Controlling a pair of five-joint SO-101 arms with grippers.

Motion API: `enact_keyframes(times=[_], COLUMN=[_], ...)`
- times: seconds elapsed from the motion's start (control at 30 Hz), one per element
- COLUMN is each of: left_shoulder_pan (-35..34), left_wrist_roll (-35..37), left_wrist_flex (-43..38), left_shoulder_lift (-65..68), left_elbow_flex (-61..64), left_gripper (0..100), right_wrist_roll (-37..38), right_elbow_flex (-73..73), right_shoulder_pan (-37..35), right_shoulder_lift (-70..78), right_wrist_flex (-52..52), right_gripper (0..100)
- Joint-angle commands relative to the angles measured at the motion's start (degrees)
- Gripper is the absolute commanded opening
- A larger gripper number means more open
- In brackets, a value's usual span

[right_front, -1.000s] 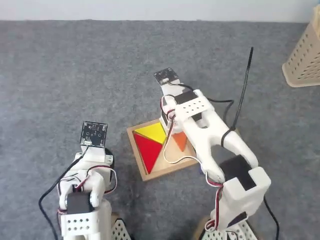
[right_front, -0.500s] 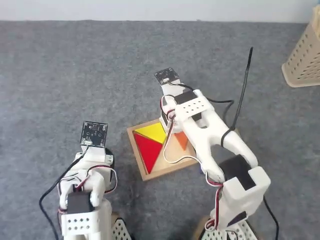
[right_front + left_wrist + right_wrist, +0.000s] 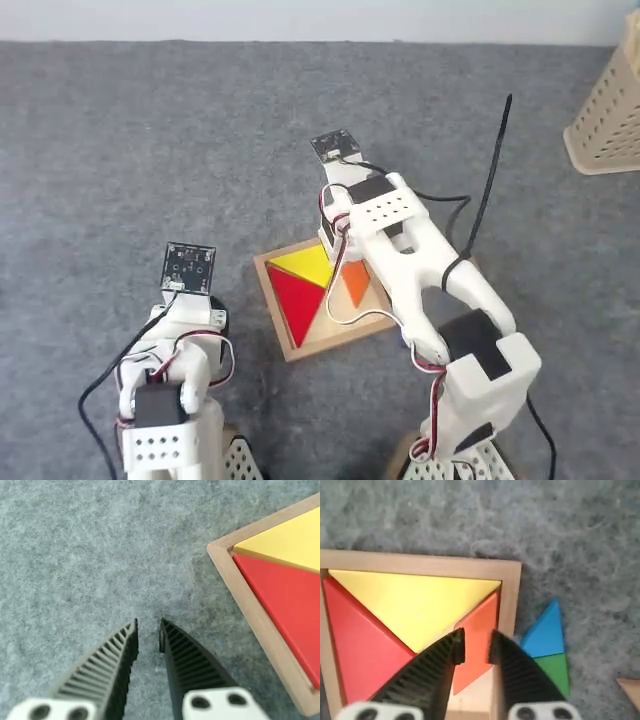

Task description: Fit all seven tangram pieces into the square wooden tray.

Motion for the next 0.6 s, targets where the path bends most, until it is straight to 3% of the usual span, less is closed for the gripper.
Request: enact_keyframes(times=[0.0, 0.2, 0.57], left_shoulder_pan=[0.2, 0.2, 0.2], left_wrist_roll=[0.5, 0.5, 0.5], left_wrist_flex=[0.2, 0.2, 0.2], left_shoulder_lift=[-1.3, -1.3, -1.3], left_elbow_flex=[-0.5, -0.5, -0.5], left_gripper=[7, 7, 7], right_wrist_roll=[0.1, 2.4, 2.3], right_elbow_flex=[-0.6, 7.8, 8.7], right_shoulder_pan=[0.8, 1.1, 1.3], right_shoulder_lift=[-4.5, -4.5, -4.5], right_wrist_flex=[0.2, -7.3, -9.4], right_gripper=[0.4, 0.6, 0.6])
